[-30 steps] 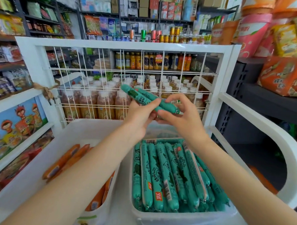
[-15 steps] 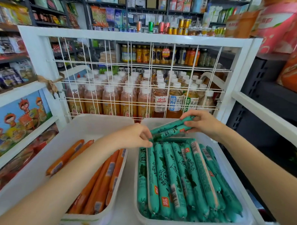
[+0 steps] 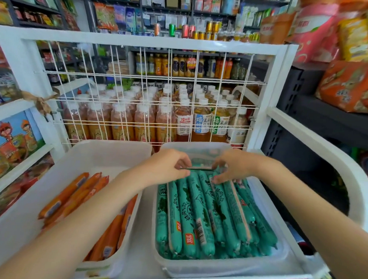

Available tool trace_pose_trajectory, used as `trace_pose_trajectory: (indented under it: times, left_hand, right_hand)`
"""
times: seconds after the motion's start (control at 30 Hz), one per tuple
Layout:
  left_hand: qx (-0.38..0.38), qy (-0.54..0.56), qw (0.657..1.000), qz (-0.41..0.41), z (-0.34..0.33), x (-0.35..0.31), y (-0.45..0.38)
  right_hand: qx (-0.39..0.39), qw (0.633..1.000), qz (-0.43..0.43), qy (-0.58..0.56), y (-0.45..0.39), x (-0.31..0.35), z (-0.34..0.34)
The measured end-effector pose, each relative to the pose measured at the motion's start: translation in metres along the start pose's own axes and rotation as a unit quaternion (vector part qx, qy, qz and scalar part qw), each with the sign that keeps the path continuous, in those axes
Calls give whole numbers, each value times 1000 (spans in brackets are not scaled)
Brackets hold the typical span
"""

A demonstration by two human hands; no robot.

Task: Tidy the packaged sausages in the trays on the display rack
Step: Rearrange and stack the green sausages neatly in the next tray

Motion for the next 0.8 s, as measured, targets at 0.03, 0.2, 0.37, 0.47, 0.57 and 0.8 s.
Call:
trace_pose_trajectory:
  times: [0.03, 0.2, 0.37, 0.47, 0.57, 0.8]
  left_hand:
    - [7, -4, 1000, -7, -3, -5, -2]
    - [16, 3, 999, -30, -11, -16, -3]
    - [3, 131, 990, -45, -8, -25, 1]
    - [-1, 292, 955, -61, 0, -39, 4]
    - [-90, 261, 957, -92, 24, -49, 9]
    - [-194, 46, 978, -64, 51, -35, 23]
  right_hand:
    - [-12, 1000, 8, -1, -1, 5, -2]
    - [-53, 997, 36, -36, 8, 14, 1]
    - [-234, 952, 93, -173, 38, 8, 48]
    - [-315, 871, 173, -336, 58, 17, 72]
    - [-332, 806, 247, -424, 72, 31, 81]
    - [-406, 850, 262, -211, 85, 59, 92]
Point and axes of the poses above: each hand's wrist, its own y-axis away from the middle knuckle, its own z-axis out of the back of the hand, x = y × z, the point moved 8 cm from there along -y, towards the middle knuckle, and after that the axes turned 5 degrees about x, right-handed, at the moved point
